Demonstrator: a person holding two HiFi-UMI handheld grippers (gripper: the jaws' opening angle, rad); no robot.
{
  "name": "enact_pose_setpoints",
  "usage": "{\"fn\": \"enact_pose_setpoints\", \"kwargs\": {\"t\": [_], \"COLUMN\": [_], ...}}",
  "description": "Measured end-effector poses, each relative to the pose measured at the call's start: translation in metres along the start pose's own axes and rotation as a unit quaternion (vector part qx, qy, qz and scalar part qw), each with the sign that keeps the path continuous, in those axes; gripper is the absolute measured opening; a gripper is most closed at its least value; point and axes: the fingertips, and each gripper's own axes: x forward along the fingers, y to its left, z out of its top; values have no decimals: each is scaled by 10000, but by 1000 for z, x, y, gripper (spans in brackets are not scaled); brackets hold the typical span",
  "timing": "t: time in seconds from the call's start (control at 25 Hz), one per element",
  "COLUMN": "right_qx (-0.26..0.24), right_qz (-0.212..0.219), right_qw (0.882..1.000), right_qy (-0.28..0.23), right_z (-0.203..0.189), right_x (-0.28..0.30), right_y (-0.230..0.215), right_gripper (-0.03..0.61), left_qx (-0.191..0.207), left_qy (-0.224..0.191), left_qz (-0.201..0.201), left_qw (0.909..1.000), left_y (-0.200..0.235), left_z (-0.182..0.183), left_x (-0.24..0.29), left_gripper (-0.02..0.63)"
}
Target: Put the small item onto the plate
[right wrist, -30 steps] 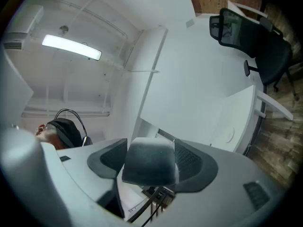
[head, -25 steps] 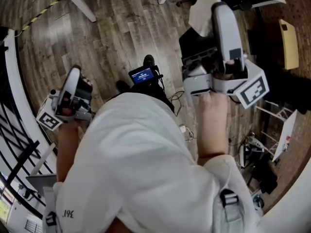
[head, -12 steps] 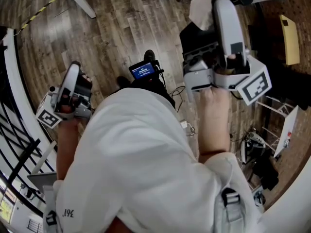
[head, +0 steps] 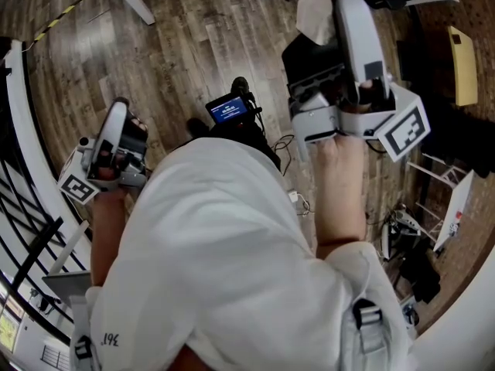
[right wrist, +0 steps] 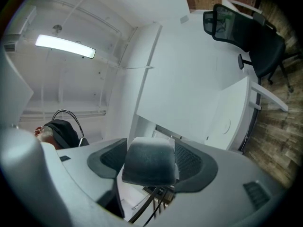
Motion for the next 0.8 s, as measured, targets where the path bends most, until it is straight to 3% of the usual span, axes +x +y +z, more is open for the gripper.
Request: {"fn": "enact_pose_setpoints", "kwargs": {"t": [0.24,0.32,0.4,0.44,0.52,0.68,0.8], "right_qx": [-212,-511,-830,-1044,-1754,-3142,-3710], "right_qz": [-311,-548,-997,-1458,-2268,-2769,-3064], "right_qw": [9986,9948,9855,9744,9356,8513,8077], "right_qy": [367,688,1091,1356,2060,3161,3407], "right_z": [-20,-31,-43,-49,-61,-66,-47], "right_x": [16,30,51,59,93,241,343], "right_y": [-39,-77,-144,-192,-301,-493,-587], "right_gripper": [313,313,311,311,311,311,311], "left_qx": [0,10,40,40,41,319,416], "left_qy": [-146,-209,-301,-349,-432,-840,-1384], "left_qz": [150,237,335,413,698,1347,1874], "left_qw": [9998,9995,9990,9985,9966,9868,9716], "left_y": [11,17,29,37,56,109,147], "left_z": [6,12,22,28,46,112,167], "left_x": [-8,-7,-8,-9,-9,6,30], "left_gripper": [6,6,6,6,6,6,6]}}
